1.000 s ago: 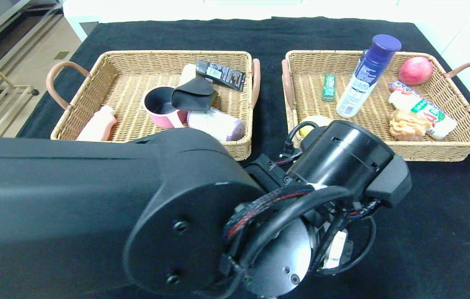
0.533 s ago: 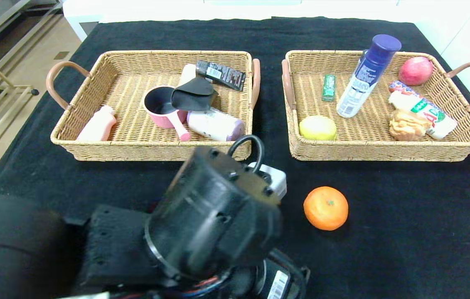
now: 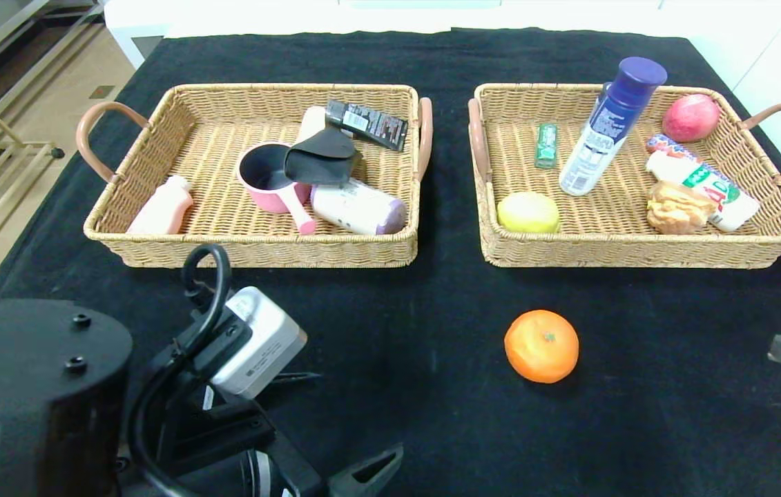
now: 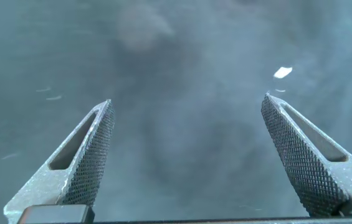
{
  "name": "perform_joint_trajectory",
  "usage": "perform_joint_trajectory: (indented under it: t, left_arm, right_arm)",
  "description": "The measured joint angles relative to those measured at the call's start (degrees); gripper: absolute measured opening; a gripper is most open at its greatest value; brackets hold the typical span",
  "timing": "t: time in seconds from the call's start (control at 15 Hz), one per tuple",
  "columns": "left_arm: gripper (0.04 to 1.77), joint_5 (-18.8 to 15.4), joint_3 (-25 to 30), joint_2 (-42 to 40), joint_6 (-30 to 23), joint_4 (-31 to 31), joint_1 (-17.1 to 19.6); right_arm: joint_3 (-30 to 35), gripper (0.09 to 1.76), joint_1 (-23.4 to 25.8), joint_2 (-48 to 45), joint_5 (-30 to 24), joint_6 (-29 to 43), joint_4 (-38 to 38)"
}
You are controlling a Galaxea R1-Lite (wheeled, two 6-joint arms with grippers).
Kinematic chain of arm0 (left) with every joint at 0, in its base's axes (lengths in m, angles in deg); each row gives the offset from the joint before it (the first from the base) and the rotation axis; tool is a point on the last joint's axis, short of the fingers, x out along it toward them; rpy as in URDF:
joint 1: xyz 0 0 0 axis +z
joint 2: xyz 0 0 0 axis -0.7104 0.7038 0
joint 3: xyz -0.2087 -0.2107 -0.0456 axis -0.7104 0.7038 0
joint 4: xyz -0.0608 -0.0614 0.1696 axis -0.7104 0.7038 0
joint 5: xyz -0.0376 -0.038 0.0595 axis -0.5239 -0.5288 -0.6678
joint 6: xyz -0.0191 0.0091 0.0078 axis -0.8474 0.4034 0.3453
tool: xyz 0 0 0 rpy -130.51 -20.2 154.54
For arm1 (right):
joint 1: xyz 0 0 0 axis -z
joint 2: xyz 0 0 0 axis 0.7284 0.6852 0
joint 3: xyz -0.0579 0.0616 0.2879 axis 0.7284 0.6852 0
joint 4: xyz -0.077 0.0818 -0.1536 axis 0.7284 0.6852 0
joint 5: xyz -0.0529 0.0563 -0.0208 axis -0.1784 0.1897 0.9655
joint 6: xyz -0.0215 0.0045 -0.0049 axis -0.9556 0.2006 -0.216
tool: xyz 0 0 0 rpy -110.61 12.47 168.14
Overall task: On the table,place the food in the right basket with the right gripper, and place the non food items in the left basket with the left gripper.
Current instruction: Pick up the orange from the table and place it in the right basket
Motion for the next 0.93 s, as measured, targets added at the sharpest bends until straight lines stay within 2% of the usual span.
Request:
perform_joint_trajectory:
  t: [0.13, 0.27, 0.4, 0.53, 0.67, 0.93]
  left_arm:
    - [1.71, 0.16, 0.85, -1.69, 0.35, -0.09, 1.01]
    - [1.71, 0.00, 1.07, -3.62, 1.16, 0.06, 1.56]
    - [1.71, -0.26, 1.02, -5.85, 2.36, 0.52, 2.50]
    - [1.71, -1.08, 0.74, -8.22, 2.80, 0.78, 3.11]
    - [1.71, -1.57, 0.41, -10.07, 3.11, 0.85, 3.33]
    - [1.72, -1.55, 0.24, -11.73, 3.11, 0.80, 3.50]
  right_arm:
    - [-0.27, 1.71, -5.44, 2.39, 7.91, 0.04, -0.07]
    - [-0.85, 1.71, -12.79, 5.92, 19.47, 1.27, -0.11]
    - [-2.73, 1.71, -20.70, 11.41, 31.45, 5.85, -0.09]
    - [-6.36, 1.71, -26.53, 17.55, 39.83, 11.91, 0.77]
    - [-12.70, 1.71, -29.85, 23.95, 44.31, 18.47, 5.73]
    - [-28.31, 1.71, -33.48, 34.47, 47.65, 32.54, 22.97]
